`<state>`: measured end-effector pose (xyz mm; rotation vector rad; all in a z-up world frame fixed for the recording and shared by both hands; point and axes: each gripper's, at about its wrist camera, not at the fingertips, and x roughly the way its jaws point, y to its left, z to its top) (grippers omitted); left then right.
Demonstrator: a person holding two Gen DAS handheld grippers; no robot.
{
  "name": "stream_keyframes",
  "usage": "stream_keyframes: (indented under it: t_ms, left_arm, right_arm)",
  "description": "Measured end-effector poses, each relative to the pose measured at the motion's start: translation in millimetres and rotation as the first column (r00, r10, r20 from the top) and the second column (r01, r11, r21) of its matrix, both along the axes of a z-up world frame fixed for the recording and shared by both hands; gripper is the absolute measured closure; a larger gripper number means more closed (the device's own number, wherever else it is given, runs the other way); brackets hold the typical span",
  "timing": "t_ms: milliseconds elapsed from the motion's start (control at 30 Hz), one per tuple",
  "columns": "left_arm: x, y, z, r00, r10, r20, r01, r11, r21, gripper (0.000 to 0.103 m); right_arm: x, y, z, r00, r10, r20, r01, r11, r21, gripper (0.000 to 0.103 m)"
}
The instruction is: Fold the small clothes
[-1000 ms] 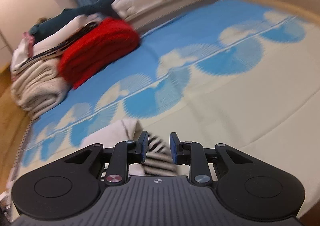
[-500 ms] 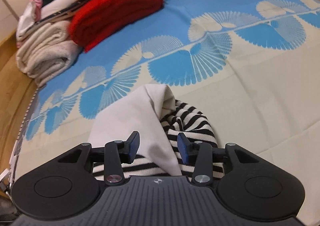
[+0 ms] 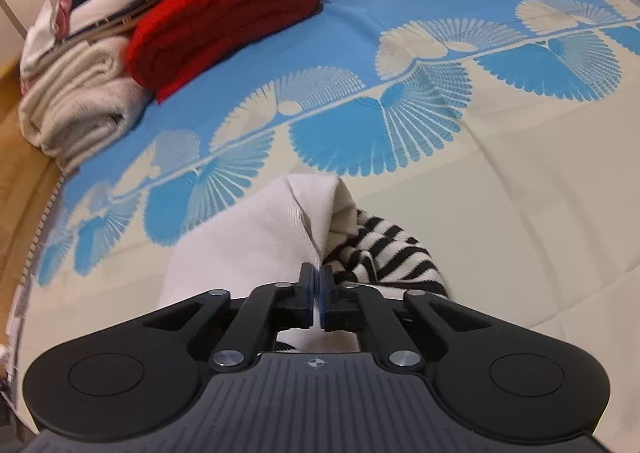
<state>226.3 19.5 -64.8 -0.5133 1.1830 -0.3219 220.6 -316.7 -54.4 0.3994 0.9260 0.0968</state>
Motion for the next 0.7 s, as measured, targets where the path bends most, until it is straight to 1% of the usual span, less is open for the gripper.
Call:
stream_keyframes:
  t_ms: [33,67,100,133,167,200,233,267,300,333,367,400,500,533,567,600,633,667,700]
  left_arm:
    - [1,-1,0,1.000,-0.011,0.001,0.011,1.000,0.000,0.010]
    - [1,-2,0,1.000,-0.020,0.005,0.020,1.000,-0.008,0.010]
    - [1,-5,1,0.999,-0.037,0.008,0.037,0.999,-0.001,0.010]
    - [0,-9,1,0.998,-0.060,0.015,0.059,0.997,0.045,0.010]
    - [-1,-14,2,0.996,-0.084,0.033,0.080,0.991,0.103,0.010]
    - [-2,-17,2,0.994,-0.101,0.044,0.094,0.985,0.141,0.009]
    - [-2,-18,1,0.993,-0.105,0.046,0.098,0.984,0.146,0.009]
    - [-1,-18,0,0.994,-0.100,0.042,0.094,0.986,0.135,0.009]
    - [0,-16,-1,0.995,-0.093,0.035,0.088,0.988,0.125,0.009]
    - [1,-16,-2,0.996,-0.087,0.029,0.083,0.990,0.118,0.009]
    - [1,-15,-2,0.996,-0.083,0.026,0.080,0.990,0.113,0.009]
    - [1,-15,-2,0.996,-0.083,0.025,0.079,0.991,0.111,0.009]
    - [3,-14,-1,0.996,-0.085,0.028,0.081,0.990,0.112,0.008]
    - [3,-14,-1,0.996,-0.082,0.025,0.079,0.991,0.109,0.008]
    - [4,-12,0,0.997,-0.077,0.021,0.074,0.992,0.103,0.008]
    - [4,-10,2,0.997,-0.070,0.020,0.068,0.993,0.097,0.008]
    - [4,-8,4,0.998,-0.061,0.021,0.059,0.994,0.091,0.008]
    - [5,-4,7,0.999,-0.047,0.025,0.045,0.996,0.082,0.008]
    - [5,1,10,0.999,-0.027,0.031,0.024,0.997,0.072,0.008]
  right_arm:
    - [-2,-5,5,0.999,-0.024,0.034,0.023,0.999,0.032,0.103]
    - [-9,-13,14,0.992,-0.076,0.098,0.068,0.995,0.074,0.103]
    - [-16,-23,24,0.978,-0.127,0.165,0.106,0.986,0.130,0.103]
    - [-26,-32,35,0.951,-0.188,0.246,0.146,0.973,0.178,0.103]
    - [-32,-38,42,0.925,-0.233,0.299,0.190,0.968,0.166,0.103]
    - [-33,-46,42,0.919,-0.267,0.291,0.233,0.961,0.146,0.103]
    - [-29,-53,35,0.926,-0.299,0.230,0.278,0.953,0.119,0.103]
    - [-22,-59,22,0.940,-0.315,0.134,0.308,0.949,0.065,0.103]
    - [-15,-59,12,0.949,-0.311,0.057,0.312,0.950,-0.004,0.103]
    - [-12,-57,6,0.956,-0.292,0.022,0.293,0.955,-0.041,0.103]
    - [-9,-54,5,0.967,-0.255,0.017,0.256,0.966,-0.046,0.103]
    - [-10,-49,8,0.975,-0.217,0.036,0.219,0.975,-0.043,0.103]
    - [-13,-38,17,0.987,-0.137,0.080,0.141,0.989,-0.049,0.100]
    - [-13,-35,17,0.991,-0.111,0.078,0.115,0.993,-0.042,0.095]
    - [-13,-34,18,0.993,-0.093,0.074,0.096,0.995,-0.038,0.079]
    - [-13,-31,18,0.994,-0.084,0.069,0.087,0.995,-0.041,0.068]
    - [-13,-29,17,0.995,-0.077,0.056,0.079,0.996,-0.046,0.050]
    - [-11,-26,14,0.998,-0.060,0.031,0.062,0.997,-0.055,0.047]
    - [-9,-23,12,0.999,-0.041,0.003,0.041,0.997,-0.063,0.048]
